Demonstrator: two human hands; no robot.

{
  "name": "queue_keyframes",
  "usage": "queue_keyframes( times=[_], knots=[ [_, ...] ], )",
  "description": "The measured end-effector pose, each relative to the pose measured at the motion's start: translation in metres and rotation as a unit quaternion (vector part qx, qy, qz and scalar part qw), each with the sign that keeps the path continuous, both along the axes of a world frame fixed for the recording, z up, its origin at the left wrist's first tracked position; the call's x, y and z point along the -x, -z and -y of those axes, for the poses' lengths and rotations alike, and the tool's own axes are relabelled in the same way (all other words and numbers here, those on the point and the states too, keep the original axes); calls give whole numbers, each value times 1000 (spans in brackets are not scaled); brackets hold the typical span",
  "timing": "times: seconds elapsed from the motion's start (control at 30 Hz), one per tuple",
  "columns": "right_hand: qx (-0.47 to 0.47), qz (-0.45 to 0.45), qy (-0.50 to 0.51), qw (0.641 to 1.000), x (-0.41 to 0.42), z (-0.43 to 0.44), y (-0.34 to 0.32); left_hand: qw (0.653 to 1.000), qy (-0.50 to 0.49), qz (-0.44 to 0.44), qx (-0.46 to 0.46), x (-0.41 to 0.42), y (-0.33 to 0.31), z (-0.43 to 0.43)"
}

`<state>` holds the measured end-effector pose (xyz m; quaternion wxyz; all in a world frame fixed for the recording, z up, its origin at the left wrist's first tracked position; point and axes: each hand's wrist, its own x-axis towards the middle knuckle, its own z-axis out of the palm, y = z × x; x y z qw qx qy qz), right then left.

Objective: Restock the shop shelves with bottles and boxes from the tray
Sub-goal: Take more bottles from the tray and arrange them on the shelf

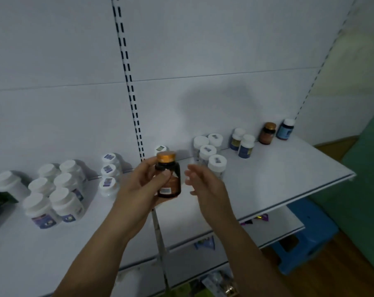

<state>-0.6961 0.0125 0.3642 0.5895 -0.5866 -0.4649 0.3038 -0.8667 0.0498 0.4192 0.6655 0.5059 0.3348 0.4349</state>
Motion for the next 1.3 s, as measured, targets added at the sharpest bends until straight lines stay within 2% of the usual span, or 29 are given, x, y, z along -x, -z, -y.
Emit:
queue_keyframes(
  times=[0.07,0.17,0.33,0.43,0.57,0.7,0.87,1.1,1.3],
  knots=[
    [-15,-24,-8,1000,-10,26,-25,997,65,-14,-32,-24,-4,4],
    [-14,42,13,999,-31,61,-52,989,142,-5,-41,-65,-12,12],
    [-6,69,152,986,-65,99,-61,972,226,-4,-70,-127,-14,27],
    [-17,60,213,975,-85,110,-58,956,248,-36,-156,-160,-8,31],
    [-3,68,251,966,-133,117,-48,899,229,-179,-328,-197,3,34],
    [16,62,256,965,-198,114,-30,798,163,-340,-471,-231,18,29],
    [36,65,181,981,-281,99,-5,745,121,-433,-492,-275,41,30],
    [67,88,95,989,-359,35,18,752,85,-474,-451,-314,47,26],
    [110,132,82,982,-401,-37,35,782,48,-451,-427,-342,48,4]
  ],
)
